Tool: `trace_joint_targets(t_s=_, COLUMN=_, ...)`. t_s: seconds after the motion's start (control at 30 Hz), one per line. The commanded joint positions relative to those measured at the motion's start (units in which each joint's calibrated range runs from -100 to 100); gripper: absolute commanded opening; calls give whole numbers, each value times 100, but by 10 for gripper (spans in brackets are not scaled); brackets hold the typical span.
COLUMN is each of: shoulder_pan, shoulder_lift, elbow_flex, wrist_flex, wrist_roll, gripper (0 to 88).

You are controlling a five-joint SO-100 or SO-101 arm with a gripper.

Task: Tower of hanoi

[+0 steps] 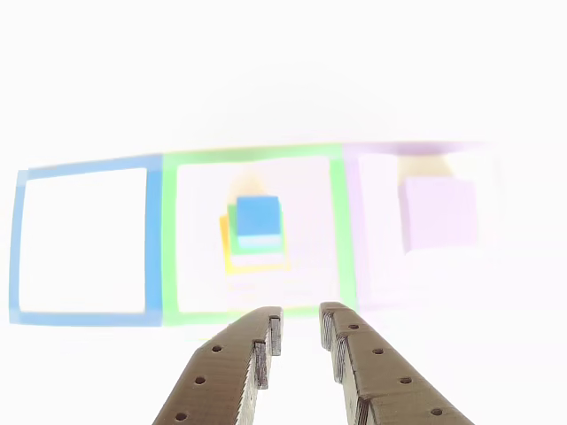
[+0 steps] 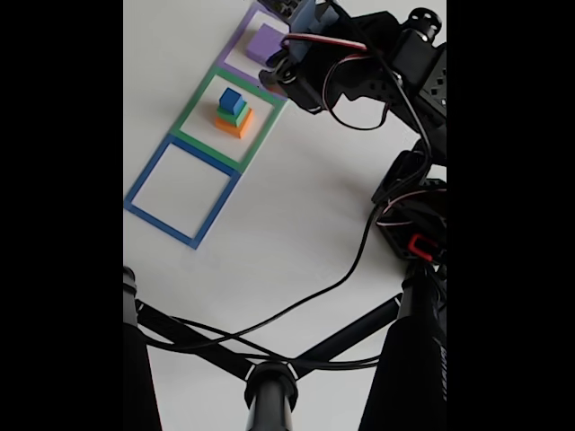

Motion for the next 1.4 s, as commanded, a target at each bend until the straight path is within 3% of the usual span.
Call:
trace_joint_targets(t_s=0.0, shoulder_pan=228, shoulder_lift=169, elbow_flex=-1773, wrist_flex=1481, wrist_roll=0, gripper=2)
trace_joint_targets(t_s=0.17, shoulder_pan=564, shoulder_lift=355, elbow_flex=-2728, wrist_flex=2258, wrist_roll=-34, gripper=1)
trace_joint_targets(t_s=0.37, shoulder_pan=947, shoulder_lift=532, elbow_flex=-3373, wrist_flex=2639, wrist_roll=-541, gripper=1)
trace_joint_targets(t_s=0.53, shoulder_pan=1359, shoulder_lift=548, elbow_flex=-3428, wrist_flex=2769, wrist_roll=-473, gripper=1)
trace_joint_targets(t_s=0.7, shoulder_pan=1868, shoulder_lift=435, elbow_flex=-3009, wrist_flex=2623, wrist_roll=0, gripper=15)
trace_joint_targets(t_s=0.9, shoulder_pan=2443, shoulder_lift=-348, elbow_flex=-891, wrist_flex=1238, wrist_roll=0, gripper=231)
trace_joint_targets(t_s=1.23, shoulder_pan=2730, shoulder_lift=-1284, elbow_flex=2291, wrist_flex=-1661, wrist_roll=0, gripper=379)
trace_joint_targets(t_s=1.37, shoulder_pan=2702, shoulder_lift=-1357, elbow_flex=3027, wrist_flex=-2389, wrist_roll=0, gripper=380)
